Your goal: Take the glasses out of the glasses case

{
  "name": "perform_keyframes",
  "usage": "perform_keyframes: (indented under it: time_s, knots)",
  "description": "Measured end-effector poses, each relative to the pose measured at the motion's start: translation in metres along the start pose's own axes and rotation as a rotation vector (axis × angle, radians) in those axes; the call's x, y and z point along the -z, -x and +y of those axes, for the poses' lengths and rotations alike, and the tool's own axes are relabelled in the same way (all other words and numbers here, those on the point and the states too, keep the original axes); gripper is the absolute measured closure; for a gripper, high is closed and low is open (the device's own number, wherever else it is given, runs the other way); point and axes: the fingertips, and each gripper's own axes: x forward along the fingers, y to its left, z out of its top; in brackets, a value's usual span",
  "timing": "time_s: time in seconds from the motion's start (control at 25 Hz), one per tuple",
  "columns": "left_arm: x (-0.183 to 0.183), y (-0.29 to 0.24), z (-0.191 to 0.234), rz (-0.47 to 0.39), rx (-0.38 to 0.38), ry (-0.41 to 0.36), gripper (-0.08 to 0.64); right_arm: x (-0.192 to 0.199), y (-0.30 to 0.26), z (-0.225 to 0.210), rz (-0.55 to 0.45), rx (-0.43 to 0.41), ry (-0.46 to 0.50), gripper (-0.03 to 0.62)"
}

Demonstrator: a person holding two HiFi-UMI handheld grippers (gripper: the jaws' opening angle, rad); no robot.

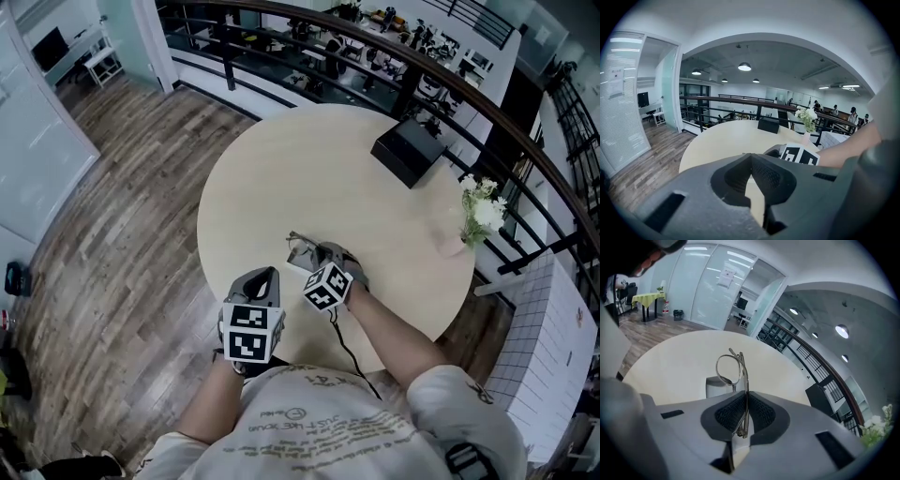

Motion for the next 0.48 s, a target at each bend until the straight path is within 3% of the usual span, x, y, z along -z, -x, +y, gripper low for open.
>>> perform_keyframes:
  time_s: [0.48]
  knots:
    - [-0.036, 0.001, -0.022, -0.099, 0.037, -0.033, 0.548, -0.045, 0.08, -0.046, -0.218, 0.076, -0.363, 0.56]
